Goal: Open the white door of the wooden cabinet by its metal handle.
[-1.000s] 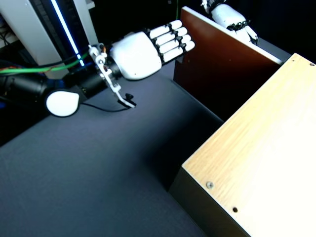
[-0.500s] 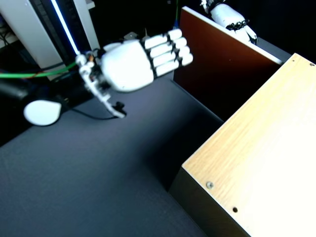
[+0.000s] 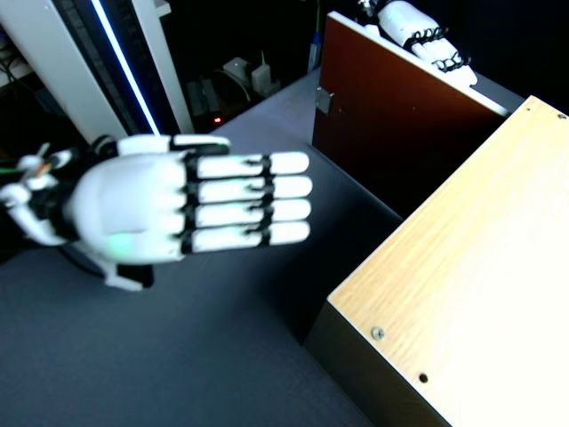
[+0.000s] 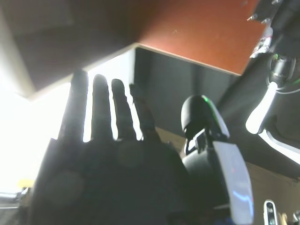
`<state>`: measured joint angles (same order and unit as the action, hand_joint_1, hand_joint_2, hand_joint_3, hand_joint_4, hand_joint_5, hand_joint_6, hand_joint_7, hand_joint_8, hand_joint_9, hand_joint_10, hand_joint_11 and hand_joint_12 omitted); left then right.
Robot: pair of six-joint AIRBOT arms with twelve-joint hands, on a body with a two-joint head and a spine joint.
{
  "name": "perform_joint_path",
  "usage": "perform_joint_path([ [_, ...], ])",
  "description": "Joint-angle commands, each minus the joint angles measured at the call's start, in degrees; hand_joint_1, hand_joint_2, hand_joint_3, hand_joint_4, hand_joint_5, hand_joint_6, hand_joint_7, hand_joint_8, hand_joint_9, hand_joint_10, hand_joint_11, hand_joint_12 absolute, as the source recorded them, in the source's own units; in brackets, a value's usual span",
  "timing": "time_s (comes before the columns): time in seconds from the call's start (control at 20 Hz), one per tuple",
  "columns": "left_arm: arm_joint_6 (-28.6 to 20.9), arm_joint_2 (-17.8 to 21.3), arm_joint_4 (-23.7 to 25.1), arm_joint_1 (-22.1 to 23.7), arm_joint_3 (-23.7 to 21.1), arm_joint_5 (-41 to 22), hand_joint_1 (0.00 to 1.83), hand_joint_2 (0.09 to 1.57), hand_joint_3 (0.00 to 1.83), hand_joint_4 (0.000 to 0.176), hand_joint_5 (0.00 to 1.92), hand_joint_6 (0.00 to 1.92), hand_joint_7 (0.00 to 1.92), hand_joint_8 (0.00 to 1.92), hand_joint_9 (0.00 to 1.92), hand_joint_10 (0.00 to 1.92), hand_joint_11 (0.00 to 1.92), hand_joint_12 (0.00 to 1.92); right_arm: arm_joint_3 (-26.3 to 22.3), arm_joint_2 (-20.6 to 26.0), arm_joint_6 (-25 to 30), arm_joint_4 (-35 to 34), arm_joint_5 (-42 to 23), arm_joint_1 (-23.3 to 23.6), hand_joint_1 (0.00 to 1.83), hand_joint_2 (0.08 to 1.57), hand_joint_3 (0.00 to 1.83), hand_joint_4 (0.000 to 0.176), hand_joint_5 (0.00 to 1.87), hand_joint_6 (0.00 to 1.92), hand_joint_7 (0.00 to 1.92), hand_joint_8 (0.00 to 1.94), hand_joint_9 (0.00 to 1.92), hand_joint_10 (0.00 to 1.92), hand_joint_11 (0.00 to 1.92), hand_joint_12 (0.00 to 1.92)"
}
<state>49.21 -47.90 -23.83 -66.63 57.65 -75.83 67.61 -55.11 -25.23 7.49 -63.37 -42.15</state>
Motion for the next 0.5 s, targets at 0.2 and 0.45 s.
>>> perform_joint_path([
  [0.2, -0.3, 1.1, -0.4, -0.7, -0.5, -9.7, 0.00, 1.32, 0.00, 0.000, 0.03, 0.01, 0.00, 0.00, 0.00, 0.00, 0.01, 0.02, -1.1, 2.8, -0.2, -5.6, -12.3, -3.0, 0.11, 1.57, 0.01, 0.000, 0.00, 0.00, 0.00, 0.00, 0.00, 0.00, 0.00, 0.00],
  [0.45, -0.7, 1.5, 0.4, -0.8, -0.8, -10.4, 0.00, 1.37, 0.01, 0.000, 0.04, 0.01, 0.00, 0.00, 0.00, 0.00, 0.01, 0.02, -1.6, 3.4, -0.4, -7.3, -12.7, -5.2, 0.25, 1.54, 0.00, 0.000, 0.00, 0.00, 0.00, 0.00, 0.00, 0.00, 0.00, 0.00],
])
